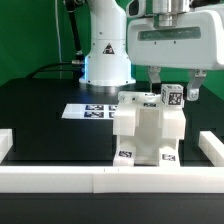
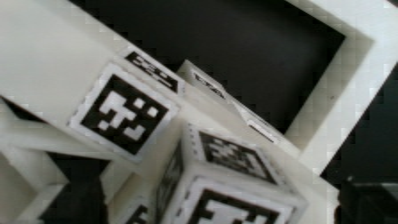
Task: Assemble chair
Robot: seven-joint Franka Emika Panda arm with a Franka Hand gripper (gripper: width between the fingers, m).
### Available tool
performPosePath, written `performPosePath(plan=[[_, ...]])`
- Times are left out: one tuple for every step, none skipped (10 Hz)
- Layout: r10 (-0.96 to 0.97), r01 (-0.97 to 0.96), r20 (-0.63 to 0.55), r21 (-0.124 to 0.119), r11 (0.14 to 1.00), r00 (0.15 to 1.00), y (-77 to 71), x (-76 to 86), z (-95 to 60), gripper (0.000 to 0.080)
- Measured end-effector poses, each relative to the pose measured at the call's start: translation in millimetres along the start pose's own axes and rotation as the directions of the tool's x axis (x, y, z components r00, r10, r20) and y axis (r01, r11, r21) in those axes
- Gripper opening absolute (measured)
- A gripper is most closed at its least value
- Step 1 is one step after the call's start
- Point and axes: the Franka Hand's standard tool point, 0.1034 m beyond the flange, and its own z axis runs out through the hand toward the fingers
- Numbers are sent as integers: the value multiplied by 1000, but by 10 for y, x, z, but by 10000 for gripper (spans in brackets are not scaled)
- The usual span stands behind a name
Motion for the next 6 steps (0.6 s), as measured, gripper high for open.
performPosePath(plan=[[-99, 99, 0, 0, 995, 995, 4, 9, -1, 648], [-185, 185, -1, 0, 983, 983, 7, 19, -2, 649], [-274, 274, -2, -2, 962, 962, 7, 23, -3, 649], [-375, 375, -4, -6, 927, 927, 8, 27, -4, 649], [-455, 455, -5, -8, 890, 890, 7, 27, -4, 649], [-534, 533, -6, -15, 846, 846, 7, 28, -5, 649]])
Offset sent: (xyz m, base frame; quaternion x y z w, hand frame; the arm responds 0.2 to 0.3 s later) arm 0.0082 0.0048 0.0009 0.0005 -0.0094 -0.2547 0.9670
